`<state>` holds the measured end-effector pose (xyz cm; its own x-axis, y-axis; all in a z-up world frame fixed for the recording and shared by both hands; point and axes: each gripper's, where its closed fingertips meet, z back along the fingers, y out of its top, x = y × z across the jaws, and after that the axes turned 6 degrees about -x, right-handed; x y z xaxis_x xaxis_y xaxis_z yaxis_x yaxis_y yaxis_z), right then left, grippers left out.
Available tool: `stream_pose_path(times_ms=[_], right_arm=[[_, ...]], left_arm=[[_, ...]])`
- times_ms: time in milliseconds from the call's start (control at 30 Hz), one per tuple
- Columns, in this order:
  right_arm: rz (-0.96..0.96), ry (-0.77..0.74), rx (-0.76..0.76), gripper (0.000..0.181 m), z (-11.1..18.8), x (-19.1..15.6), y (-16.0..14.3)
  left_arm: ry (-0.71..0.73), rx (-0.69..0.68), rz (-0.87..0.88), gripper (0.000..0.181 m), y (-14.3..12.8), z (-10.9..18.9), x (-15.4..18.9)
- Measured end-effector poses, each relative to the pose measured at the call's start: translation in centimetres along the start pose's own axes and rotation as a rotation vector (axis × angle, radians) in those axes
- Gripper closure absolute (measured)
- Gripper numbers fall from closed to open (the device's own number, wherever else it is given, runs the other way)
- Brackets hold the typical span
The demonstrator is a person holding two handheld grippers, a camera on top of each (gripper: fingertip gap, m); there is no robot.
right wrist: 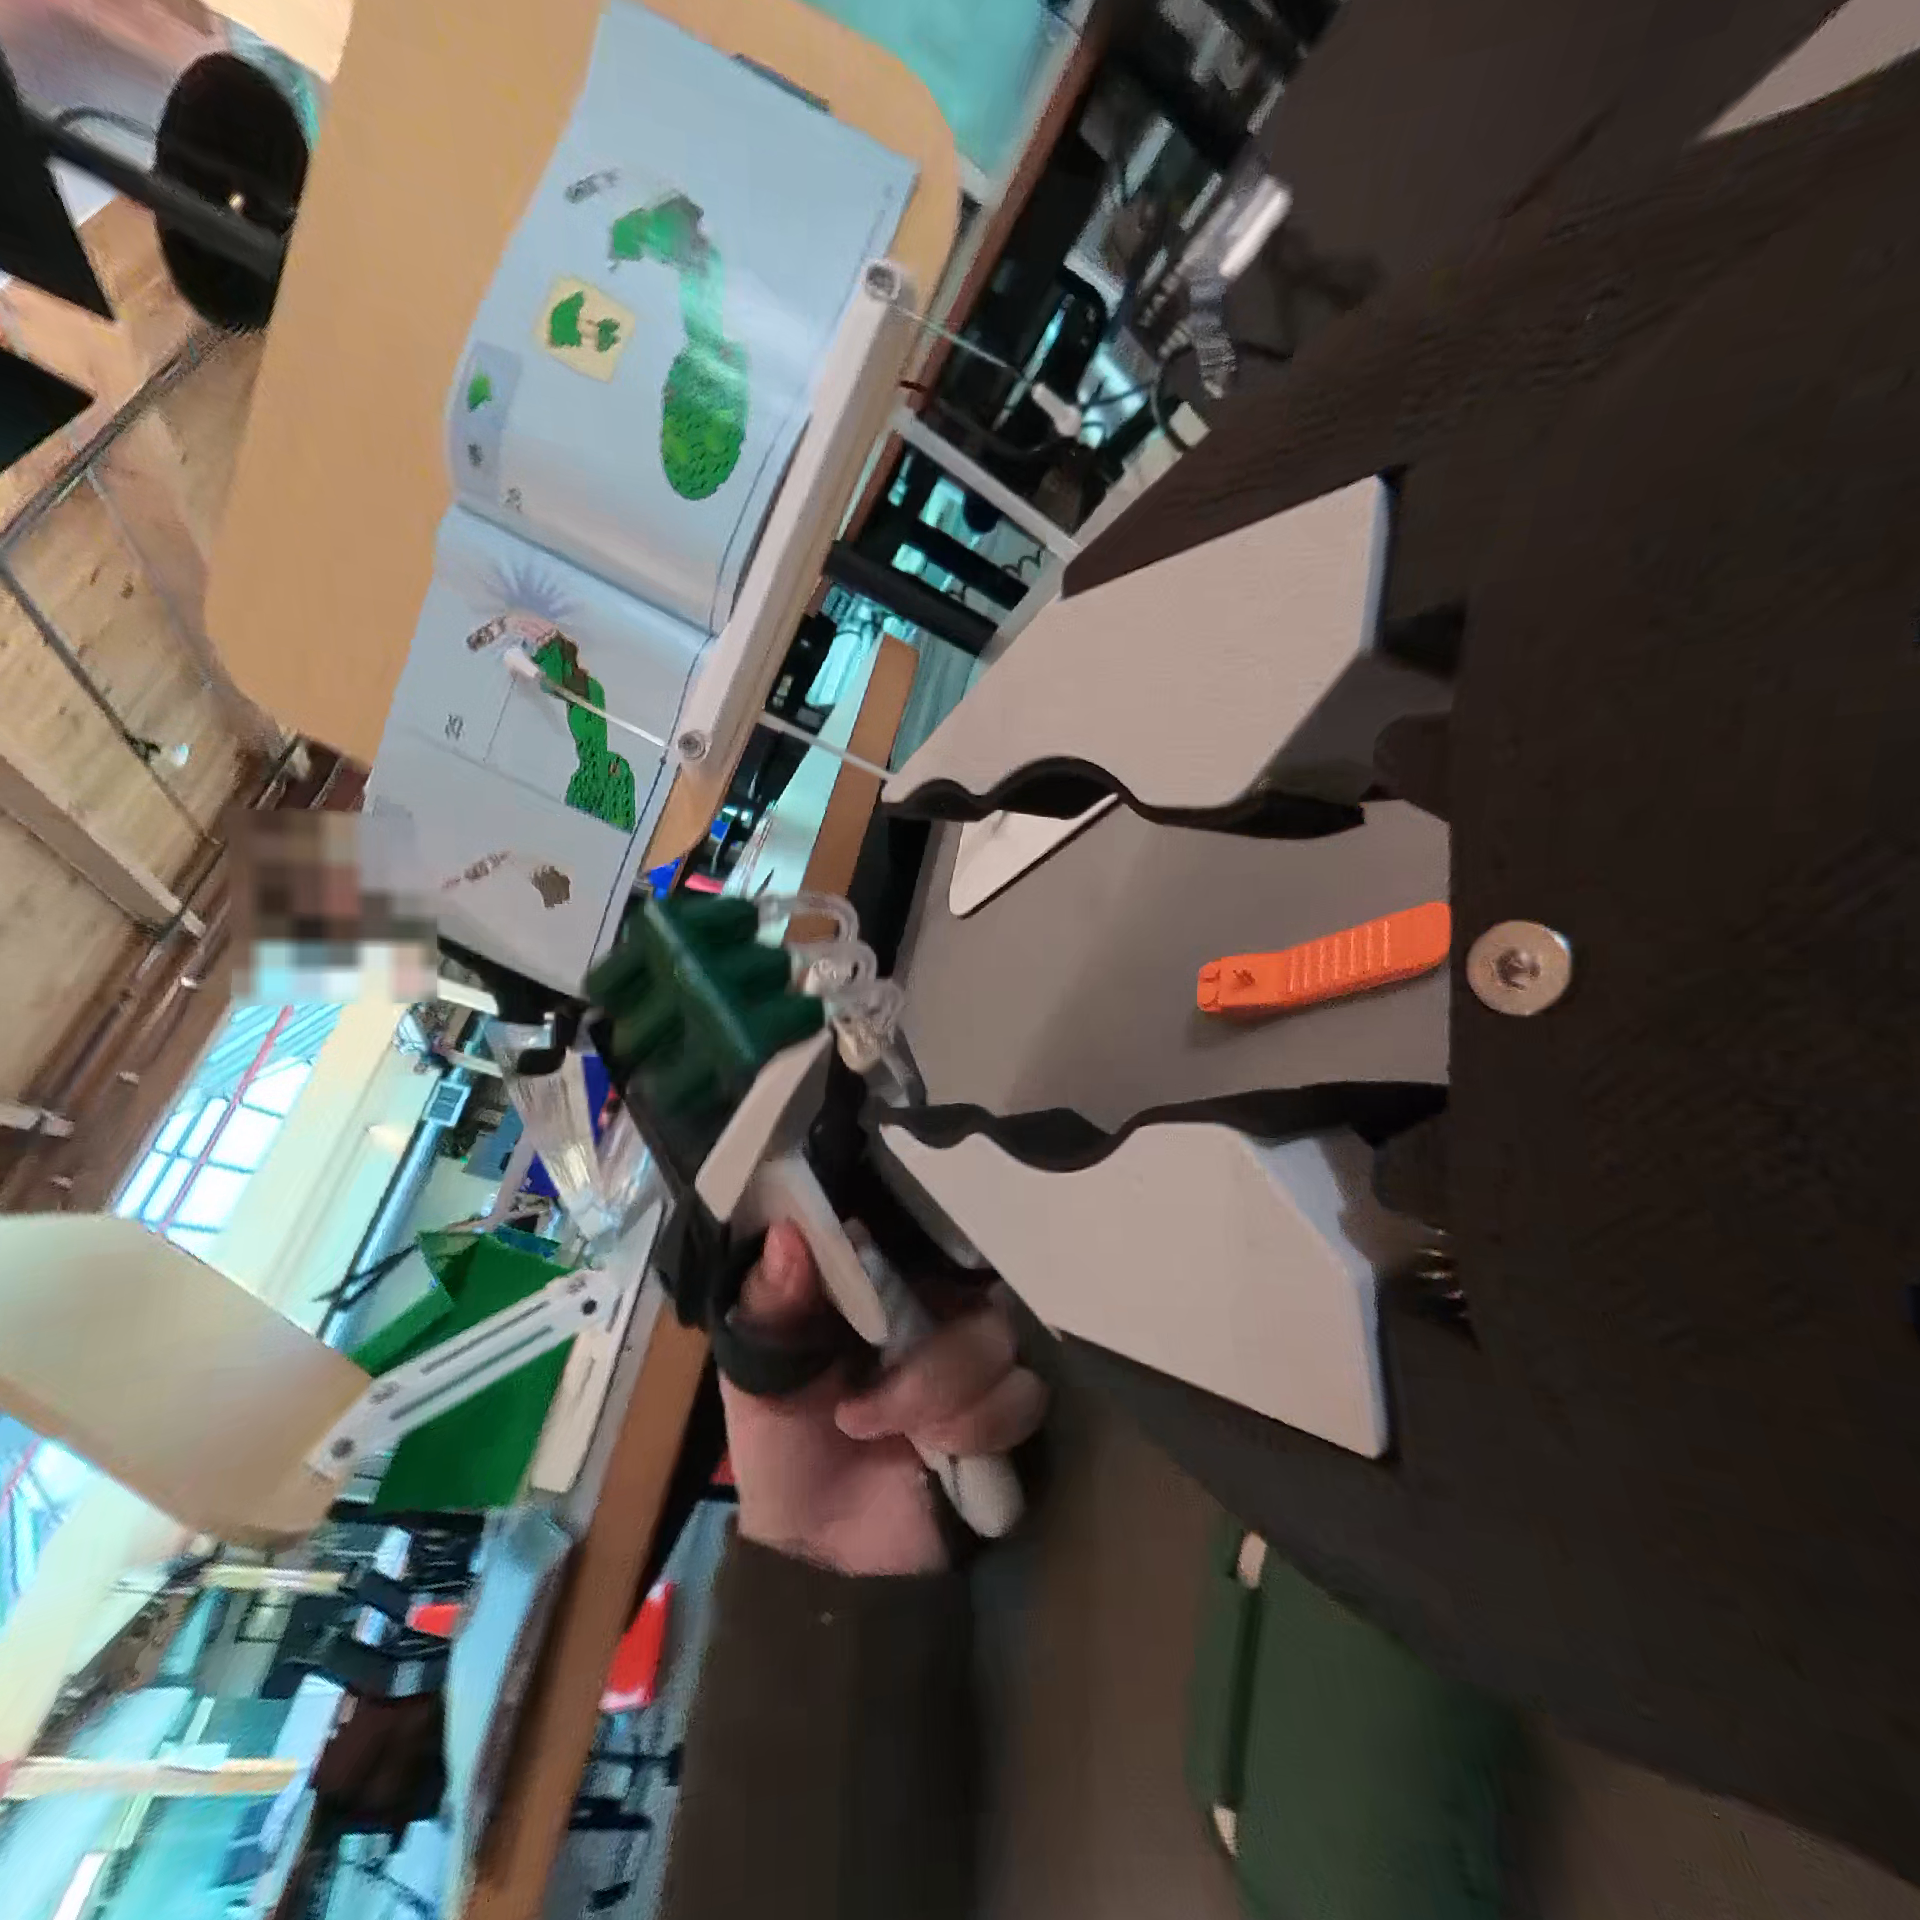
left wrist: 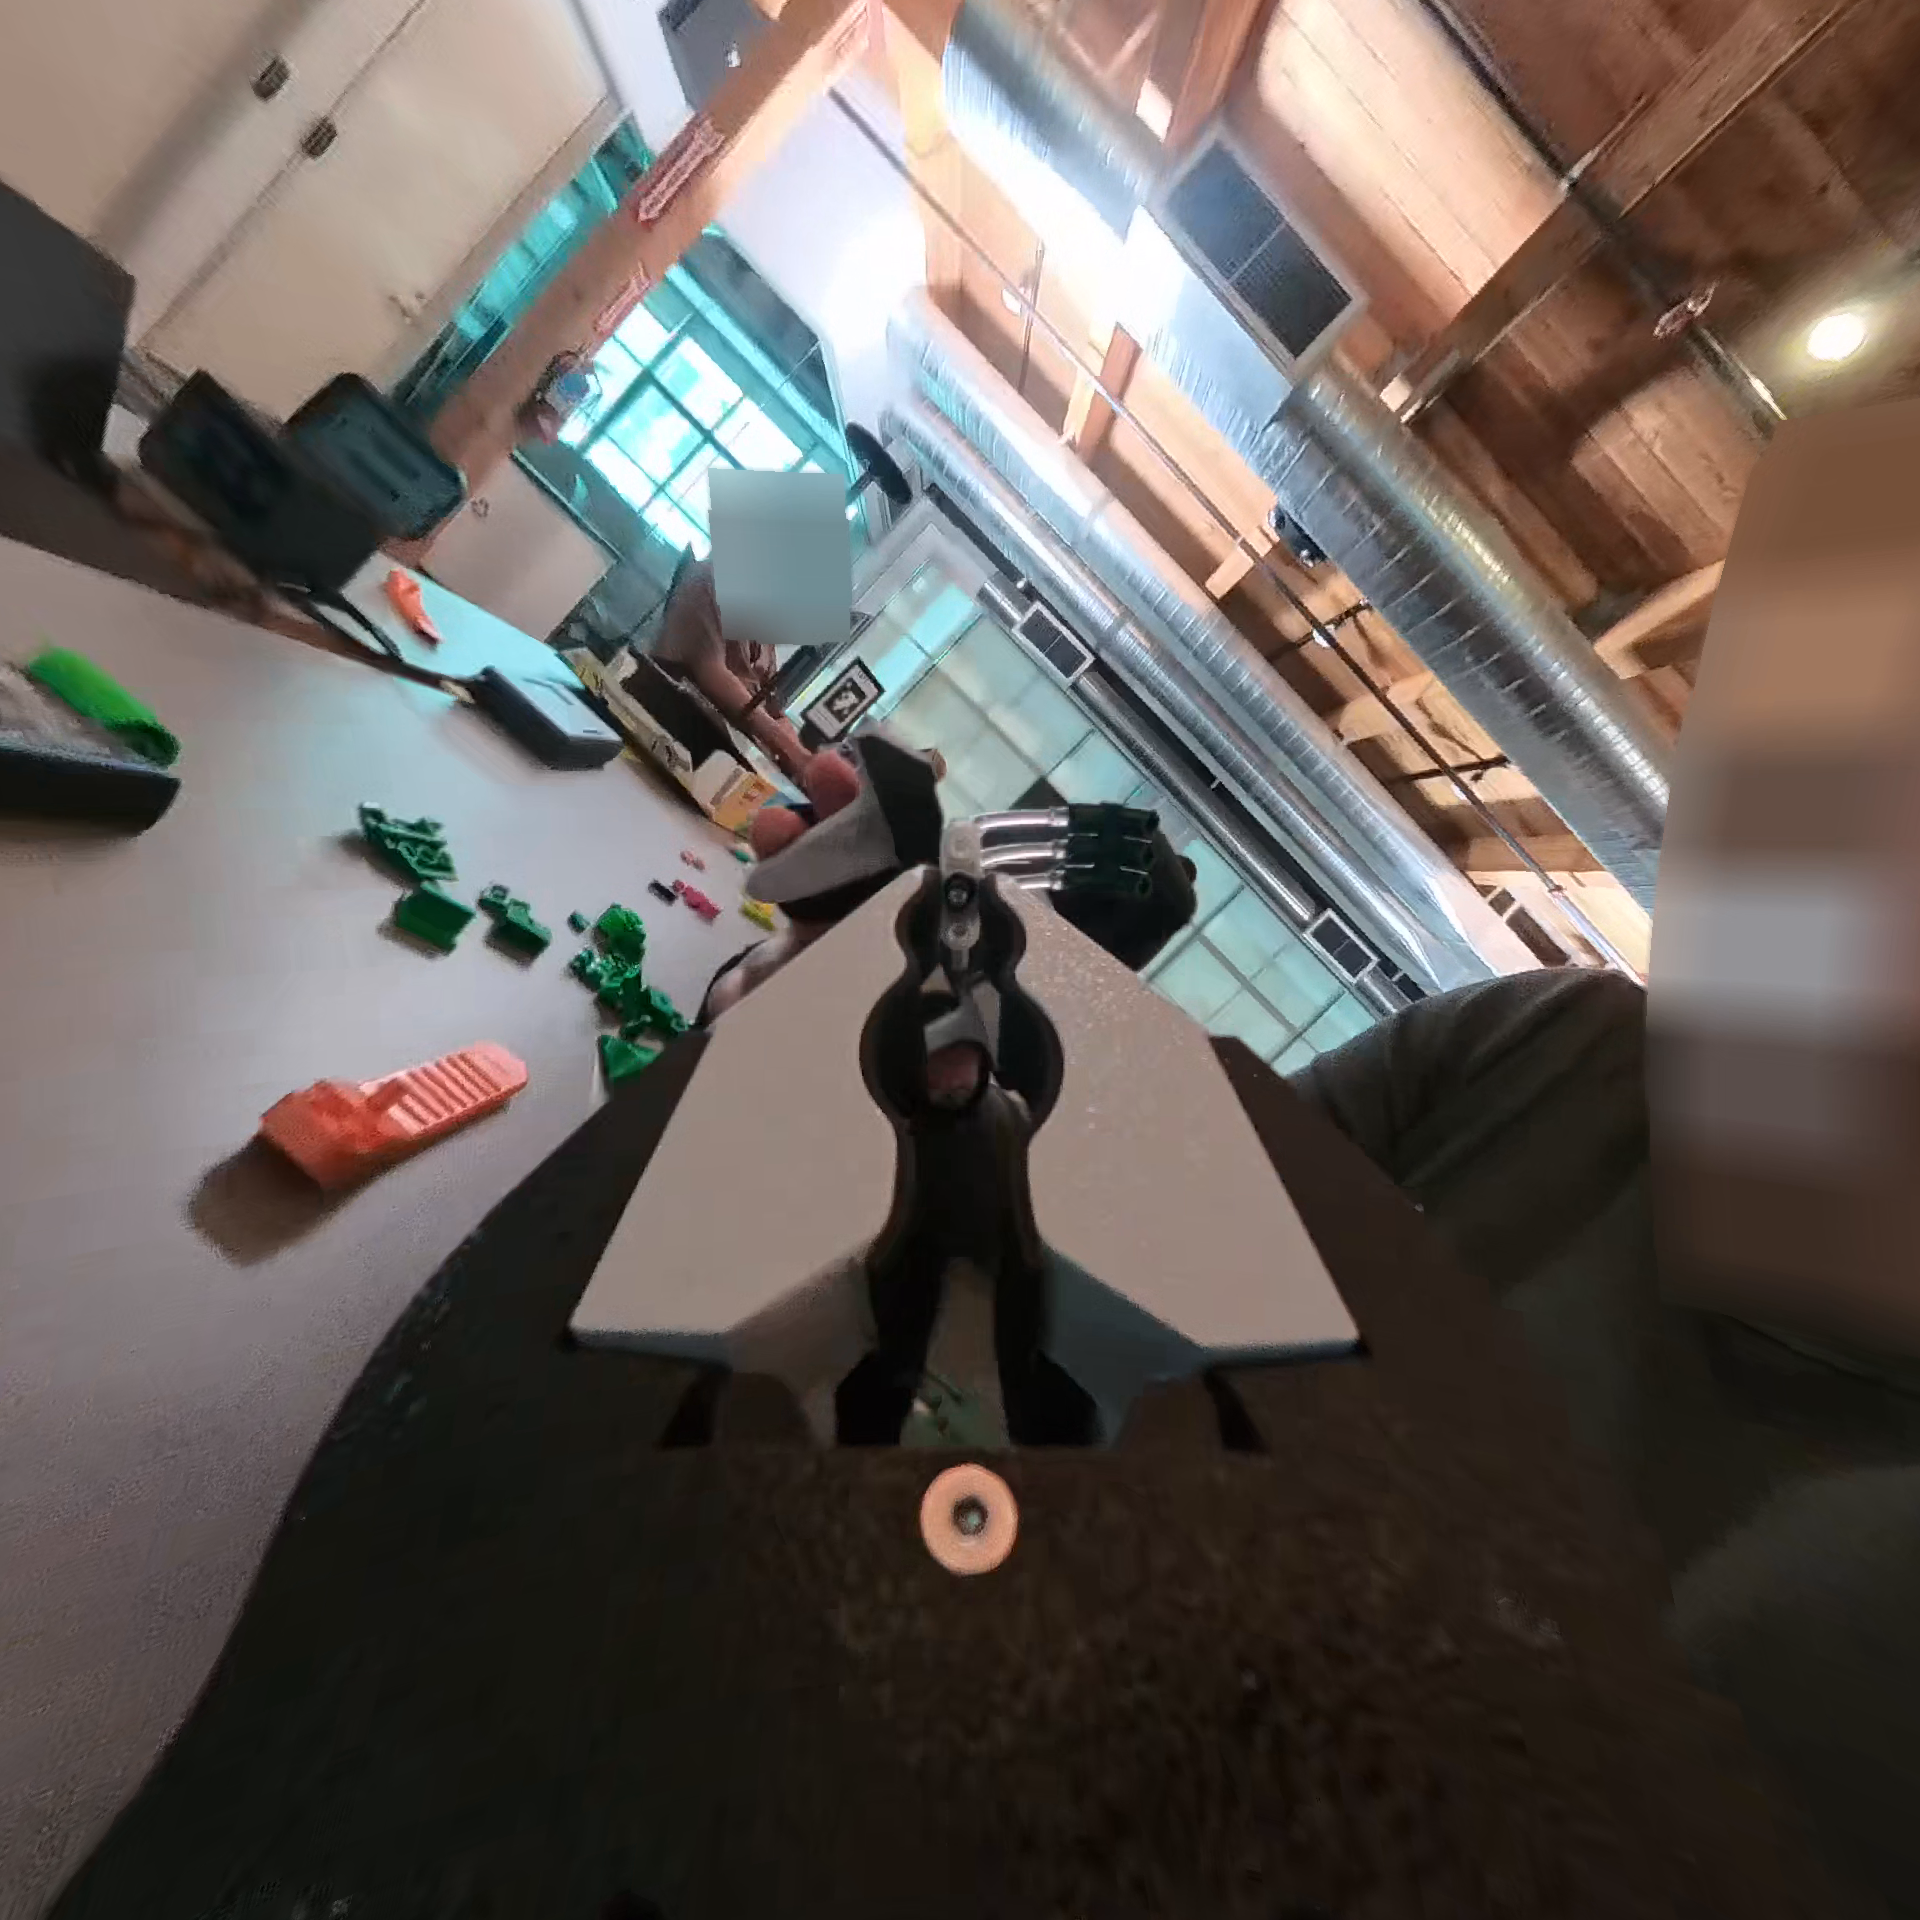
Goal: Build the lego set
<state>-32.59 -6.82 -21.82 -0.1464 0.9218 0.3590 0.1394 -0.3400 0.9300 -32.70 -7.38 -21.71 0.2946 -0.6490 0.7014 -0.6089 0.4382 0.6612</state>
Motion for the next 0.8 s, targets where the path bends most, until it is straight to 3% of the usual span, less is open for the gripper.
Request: stream_pose_path(times_ms=[233, 500, 800], right_arm=[[0.224, 0.044, -0.070, 0.132, -1.1, -3.0, -0.8], [0.288, 0.030, -0.084, 0.147, -1.3, -3.4, -1.1], [0.254, 0.055, -0.080, 0.130, -1.4, -3.5, -1.2]], left_arm=[[0.037, -0.064, 0.079, 0.177, -0.3, 2.8, -0.3], [-0.002, -0.136, 0.143, 0.177, -1.4, 2.6, 0.0], [-0.013, -0.187, 0.173, 0.177, -2.3, 2.5, 0.2]])
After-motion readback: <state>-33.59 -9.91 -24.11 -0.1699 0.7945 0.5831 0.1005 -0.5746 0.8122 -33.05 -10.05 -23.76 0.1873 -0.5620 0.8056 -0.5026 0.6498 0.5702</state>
